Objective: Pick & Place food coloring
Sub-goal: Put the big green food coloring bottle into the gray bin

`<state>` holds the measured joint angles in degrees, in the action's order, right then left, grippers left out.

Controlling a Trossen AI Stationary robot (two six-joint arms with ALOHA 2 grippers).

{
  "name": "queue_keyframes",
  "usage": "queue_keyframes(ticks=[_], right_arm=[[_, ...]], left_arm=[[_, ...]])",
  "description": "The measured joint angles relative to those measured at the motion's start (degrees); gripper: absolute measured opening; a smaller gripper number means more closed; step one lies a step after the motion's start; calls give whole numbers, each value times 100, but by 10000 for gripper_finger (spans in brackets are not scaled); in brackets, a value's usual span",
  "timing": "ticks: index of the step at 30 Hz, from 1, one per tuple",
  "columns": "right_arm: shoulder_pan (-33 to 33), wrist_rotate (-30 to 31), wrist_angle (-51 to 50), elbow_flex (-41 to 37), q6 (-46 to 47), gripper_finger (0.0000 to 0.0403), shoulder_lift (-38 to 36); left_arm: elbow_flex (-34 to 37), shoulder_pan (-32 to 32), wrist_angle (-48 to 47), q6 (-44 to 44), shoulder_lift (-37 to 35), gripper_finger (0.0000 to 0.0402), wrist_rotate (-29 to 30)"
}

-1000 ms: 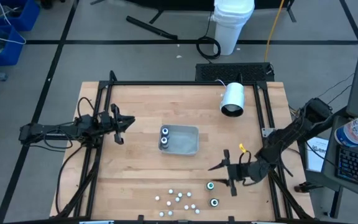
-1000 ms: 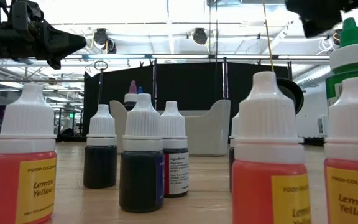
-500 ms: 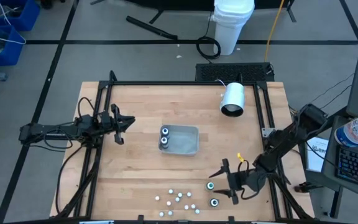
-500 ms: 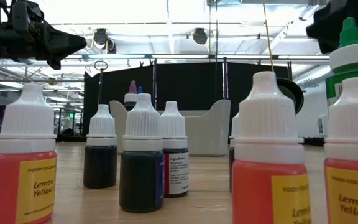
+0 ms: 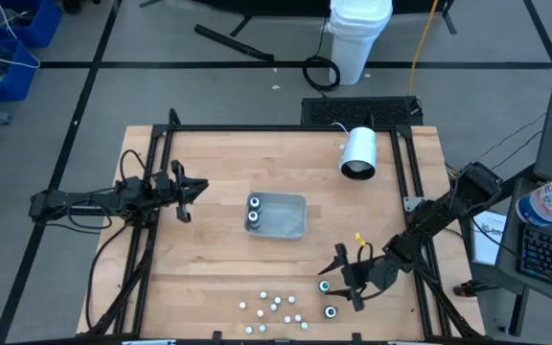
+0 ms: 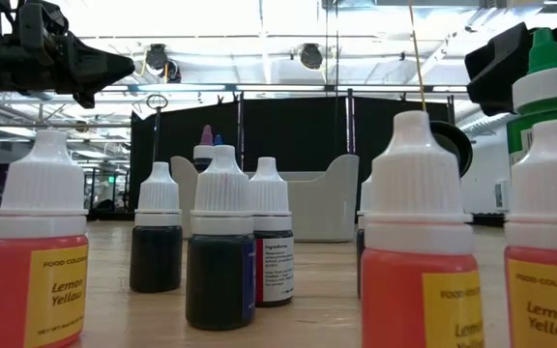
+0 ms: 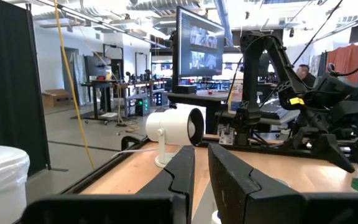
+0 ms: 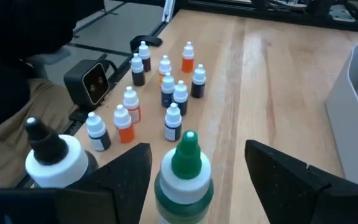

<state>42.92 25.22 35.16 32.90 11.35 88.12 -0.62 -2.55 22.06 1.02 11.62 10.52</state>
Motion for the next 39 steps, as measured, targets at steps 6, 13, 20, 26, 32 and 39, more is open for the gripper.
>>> queue_keyframes(ticks=[6,13,20,26,32,39], right_arm=[[2,-5,-255,-1,189,243,0],[4,-154,-248,-1,184,214,0],[4,-192,-248,-1,169,180,0],[-9,-305,-248,-1,169,162,0],[-13,-298,-248,-1,135,160,0],[-144,-298,-226,-1,31,159,19]], left_arm=[[0,0,0,1,-1,51,2],[0,0,0,2,-2,51,2],[0,0,1,2,0,51,2],[0,-1,2,2,0,51,4],[0,0,2,2,0,51,4],[0,-2,1,3,-1,51,4]])
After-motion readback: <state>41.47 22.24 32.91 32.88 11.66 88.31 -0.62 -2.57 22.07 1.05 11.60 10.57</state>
